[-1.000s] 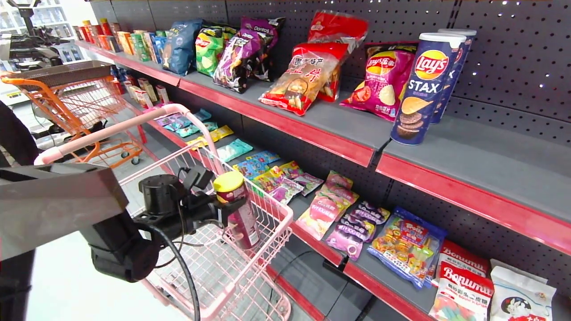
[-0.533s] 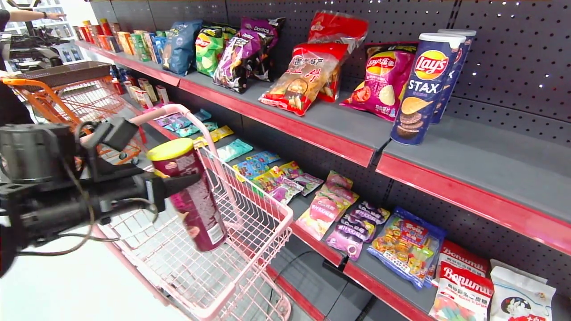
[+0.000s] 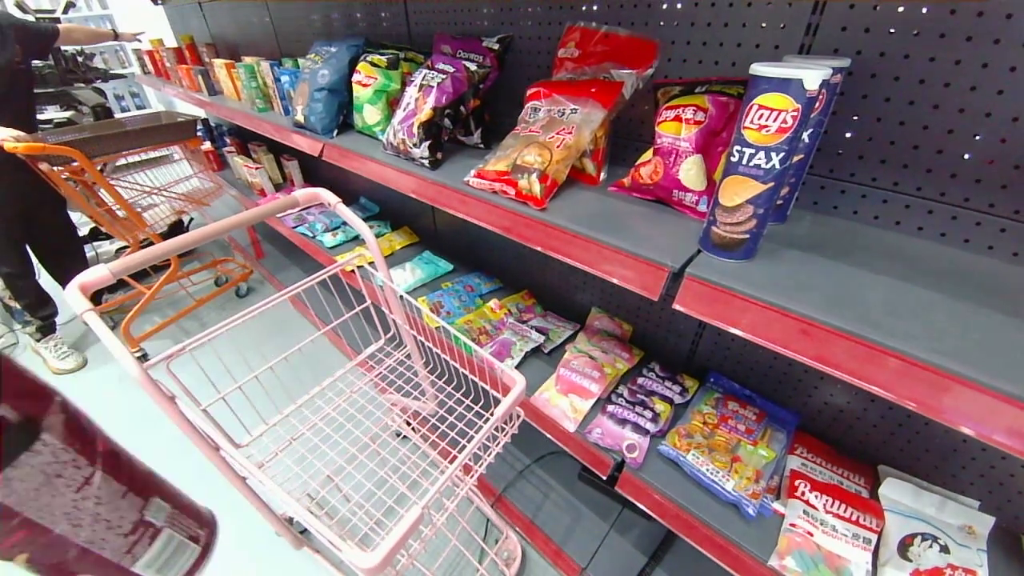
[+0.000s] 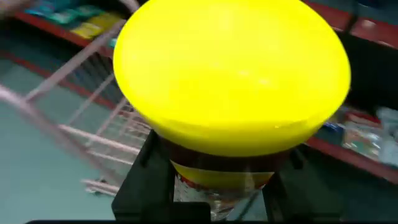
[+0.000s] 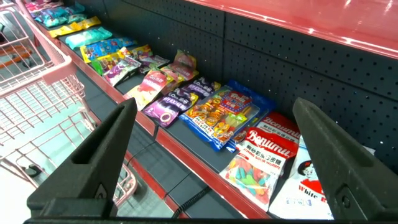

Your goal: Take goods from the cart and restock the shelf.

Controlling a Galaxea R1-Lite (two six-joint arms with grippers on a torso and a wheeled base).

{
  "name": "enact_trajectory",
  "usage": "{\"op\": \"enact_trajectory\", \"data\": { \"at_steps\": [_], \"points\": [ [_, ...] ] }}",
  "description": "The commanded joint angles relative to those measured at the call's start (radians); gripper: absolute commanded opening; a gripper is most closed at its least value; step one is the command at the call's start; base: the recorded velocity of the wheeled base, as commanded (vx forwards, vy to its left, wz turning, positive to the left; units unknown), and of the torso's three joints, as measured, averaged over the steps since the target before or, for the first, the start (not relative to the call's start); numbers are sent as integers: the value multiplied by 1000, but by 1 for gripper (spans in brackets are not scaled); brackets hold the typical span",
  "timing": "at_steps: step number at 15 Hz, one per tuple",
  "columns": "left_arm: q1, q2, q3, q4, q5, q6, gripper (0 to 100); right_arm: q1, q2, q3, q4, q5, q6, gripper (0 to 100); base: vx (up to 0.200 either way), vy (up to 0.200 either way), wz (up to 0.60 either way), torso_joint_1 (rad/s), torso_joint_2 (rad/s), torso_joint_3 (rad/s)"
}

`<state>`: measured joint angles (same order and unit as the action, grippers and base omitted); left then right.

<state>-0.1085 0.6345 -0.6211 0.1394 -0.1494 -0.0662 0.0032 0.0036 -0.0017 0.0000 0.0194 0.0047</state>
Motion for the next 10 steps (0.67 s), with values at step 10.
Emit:
{"op": "enact_trajectory", "data": {
  "at_steps": [10],
  "points": [
    [7, -314, 182, 23, 159, 111, 0, 0, -1, 0, 0, 1, 0, 100, 0, 0, 0, 99, -263, -163]
  ]
}}
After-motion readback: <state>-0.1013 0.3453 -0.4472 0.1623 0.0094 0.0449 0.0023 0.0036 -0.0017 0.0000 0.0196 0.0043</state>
